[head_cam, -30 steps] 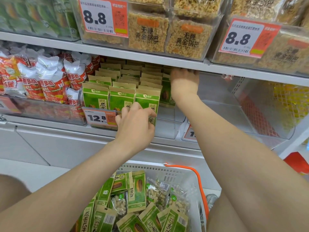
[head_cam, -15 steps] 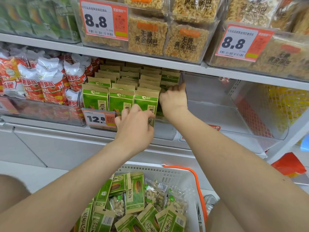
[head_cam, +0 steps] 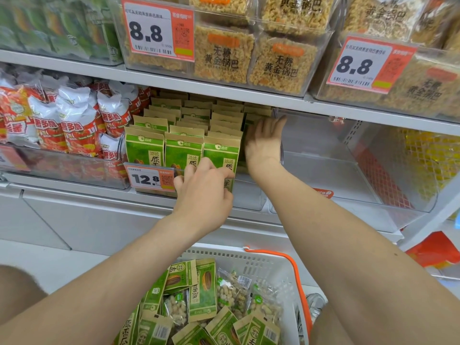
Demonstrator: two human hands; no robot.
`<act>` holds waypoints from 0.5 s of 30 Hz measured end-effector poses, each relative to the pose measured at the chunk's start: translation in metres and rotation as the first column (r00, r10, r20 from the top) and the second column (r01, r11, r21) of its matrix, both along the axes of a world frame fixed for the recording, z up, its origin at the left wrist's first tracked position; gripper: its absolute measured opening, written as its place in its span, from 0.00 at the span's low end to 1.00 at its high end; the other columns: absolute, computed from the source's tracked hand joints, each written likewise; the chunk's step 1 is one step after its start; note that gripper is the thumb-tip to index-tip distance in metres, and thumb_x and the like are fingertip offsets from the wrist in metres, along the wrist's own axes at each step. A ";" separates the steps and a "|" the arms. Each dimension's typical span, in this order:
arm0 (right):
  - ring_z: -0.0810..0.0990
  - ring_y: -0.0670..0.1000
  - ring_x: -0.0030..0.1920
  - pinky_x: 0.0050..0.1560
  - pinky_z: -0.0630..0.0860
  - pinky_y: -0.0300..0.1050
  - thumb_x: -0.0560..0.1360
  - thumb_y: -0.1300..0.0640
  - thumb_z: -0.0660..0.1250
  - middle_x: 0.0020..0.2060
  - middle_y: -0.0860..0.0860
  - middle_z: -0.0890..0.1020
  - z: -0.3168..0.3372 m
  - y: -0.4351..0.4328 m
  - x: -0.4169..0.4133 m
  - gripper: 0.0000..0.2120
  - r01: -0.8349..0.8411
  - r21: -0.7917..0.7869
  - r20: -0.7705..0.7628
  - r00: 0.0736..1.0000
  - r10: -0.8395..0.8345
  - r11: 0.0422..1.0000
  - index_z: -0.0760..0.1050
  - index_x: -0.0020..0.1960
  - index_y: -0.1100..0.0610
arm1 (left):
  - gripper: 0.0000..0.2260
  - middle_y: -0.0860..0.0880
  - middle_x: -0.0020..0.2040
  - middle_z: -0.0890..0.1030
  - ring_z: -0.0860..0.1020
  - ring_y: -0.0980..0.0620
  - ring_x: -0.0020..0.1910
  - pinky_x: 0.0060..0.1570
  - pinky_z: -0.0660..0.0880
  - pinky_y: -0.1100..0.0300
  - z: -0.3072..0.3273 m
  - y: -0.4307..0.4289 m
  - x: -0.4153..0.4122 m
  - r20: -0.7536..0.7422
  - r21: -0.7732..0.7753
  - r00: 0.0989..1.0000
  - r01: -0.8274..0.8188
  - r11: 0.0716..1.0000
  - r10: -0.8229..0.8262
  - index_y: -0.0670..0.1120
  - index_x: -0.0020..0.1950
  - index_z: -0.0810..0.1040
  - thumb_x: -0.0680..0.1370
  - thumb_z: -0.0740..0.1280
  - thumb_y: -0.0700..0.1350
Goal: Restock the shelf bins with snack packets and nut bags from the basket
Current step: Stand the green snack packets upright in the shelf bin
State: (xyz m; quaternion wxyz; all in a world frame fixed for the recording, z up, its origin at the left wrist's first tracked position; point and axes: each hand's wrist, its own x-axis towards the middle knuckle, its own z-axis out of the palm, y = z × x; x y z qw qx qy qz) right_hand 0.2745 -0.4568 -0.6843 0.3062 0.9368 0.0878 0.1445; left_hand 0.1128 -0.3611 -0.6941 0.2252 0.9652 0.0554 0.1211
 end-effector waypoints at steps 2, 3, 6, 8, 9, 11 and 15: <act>0.65 0.72 0.73 0.75 0.58 0.75 0.83 0.57 0.54 0.70 0.69 0.70 0.002 0.000 0.002 0.22 -0.006 0.064 0.058 0.998 0.002 0.998 0.71 0.73 0.63 | 0.21 0.53 0.56 0.67 0.62 0.48 0.55 0.55 0.60 0.49 0.000 0.000 0.001 -0.002 -0.001 1.000 0.002 1.000 -0.002 0.60 0.72 0.76 0.81 0.64 0.45; 0.64 0.73 0.74 0.75 0.58 0.75 0.83 0.57 0.54 0.71 0.70 0.69 0.002 0.000 0.003 0.21 -0.008 0.071 0.064 0.998 0.003 0.997 0.73 0.72 0.62 | 0.21 0.53 0.56 0.67 0.63 0.48 0.56 0.55 0.61 0.49 0.000 -0.001 0.001 -0.002 -0.002 1.000 0.003 1.000 -0.003 0.60 0.73 0.76 0.81 0.64 0.45; 0.61 0.74 0.76 0.76 0.56 0.73 0.84 0.56 0.54 0.75 0.72 0.63 0.003 0.002 0.008 0.21 -0.017 0.061 0.040 0.999 0.015 0.998 0.74 0.73 0.60 | 0.20 0.53 0.56 0.66 0.65 0.47 0.58 0.56 0.62 0.47 0.001 -0.002 0.002 -0.003 -0.005 1.000 -0.004 1.000 0.004 0.60 0.72 0.76 0.81 0.65 0.45; 0.59 0.72 0.78 0.76 0.53 0.73 0.85 0.54 0.53 0.78 0.70 0.59 0.005 0.002 0.013 0.22 -0.028 0.057 0.001 1.000 0.028 0.998 0.71 0.76 0.57 | 0.20 0.53 0.56 0.66 0.65 0.46 0.59 0.56 0.62 0.48 0.001 -0.003 0.002 -0.001 -0.003 1.000 -0.010 1.000 0.010 0.60 0.72 0.76 0.81 0.65 0.45; 0.58 0.71 0.79 0.77 0.52 0.73 0.85 0.54 0.54 0.79 0.69 0.58 0.006 0.002 0.016 0.22 -0.036 0.061 -0.026 0.999 0.038 0.998 0.71 0.76 0.55 | 0.20 0.53 0.56 0.66 0.65 0.46 0.60 0.56 0.61 0.48 0.001 -0.003 0.002 -0.001 0.000 1.000 -0.011 1.000 0.011 0.60 0.72 0.76 0.81 0.64 0.45; 0.58 0.67 0.79 0.77 0.50 0.73 0.84 0.53 0.57 0.79 0.66 0.59 0.010 0.000 0.017 0.21 -0.031 0.088 -0.100 0.994 0.040 0.996 0.70 0.76 0.51 | 0.20 0.52 0.57 0.66 0.66 0.45 0.61 0.56 0.62 0.48 0.001 -0.003 0.001 -0.005 0.003 1.000 -0.010 1.000 0.010 0.60 0.72 0.76 0.81 0.64 0.45; 0.58 0.67 0.77 0.77 0.48 0.74 0.80 0.53 0.65 0.77 0.63 0.59 0.018 -0.001 0.008 0.23 -0.022 0.131 -0.161 0.986 0.044 0.991 0.71 0.75 0.50 | 0.20 0.52 0.57 0.68 0.67 0.44 0.61 0.59 0.64 0.46 0.002 -0.003 0.001 -0.013 0.002 1.000 -0.010 1.000 0.010 0.60 0.72 0.76 0.81 0.64 0.44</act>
